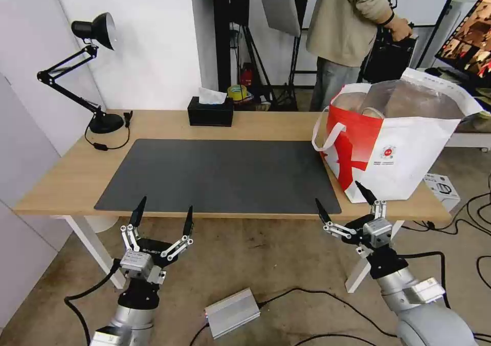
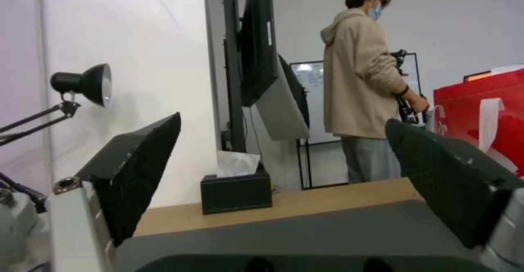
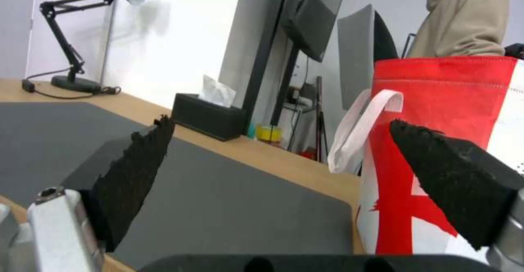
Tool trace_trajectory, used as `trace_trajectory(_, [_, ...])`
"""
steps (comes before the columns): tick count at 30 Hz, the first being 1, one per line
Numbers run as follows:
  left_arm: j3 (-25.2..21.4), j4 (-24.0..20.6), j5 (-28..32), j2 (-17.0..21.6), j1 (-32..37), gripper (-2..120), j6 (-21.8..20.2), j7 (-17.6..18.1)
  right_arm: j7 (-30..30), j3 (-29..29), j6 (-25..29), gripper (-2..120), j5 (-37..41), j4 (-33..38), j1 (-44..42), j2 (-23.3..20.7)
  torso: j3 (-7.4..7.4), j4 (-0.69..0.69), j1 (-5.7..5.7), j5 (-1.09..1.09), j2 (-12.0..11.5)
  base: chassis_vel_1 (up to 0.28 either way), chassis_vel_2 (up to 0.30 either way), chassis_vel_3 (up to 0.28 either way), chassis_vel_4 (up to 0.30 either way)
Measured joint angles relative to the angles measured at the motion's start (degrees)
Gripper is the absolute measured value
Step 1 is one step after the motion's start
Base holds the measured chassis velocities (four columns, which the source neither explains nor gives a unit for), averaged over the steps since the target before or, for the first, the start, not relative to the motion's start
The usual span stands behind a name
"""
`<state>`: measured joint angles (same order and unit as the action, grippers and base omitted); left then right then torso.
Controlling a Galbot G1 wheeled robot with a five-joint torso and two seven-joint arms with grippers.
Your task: Pick up the trash from the table and place it into the takeout bag.
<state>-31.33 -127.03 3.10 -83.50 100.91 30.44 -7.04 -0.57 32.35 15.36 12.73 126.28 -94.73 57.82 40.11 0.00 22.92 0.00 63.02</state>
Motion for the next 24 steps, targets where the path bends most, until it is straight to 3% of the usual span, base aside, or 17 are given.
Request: trace_trajectory(24, [0.0, 0.0, 0.0, 0.0, 0.0, 100, 0.0, 0.0, 0.0, 0.0, 0.0, 100, 0.0, 0.0, 0.0, 0.0, 0.0, 0.0, 0.0, 0.0, 0.0, 0.0, 0.0, 0.0, 0.0])
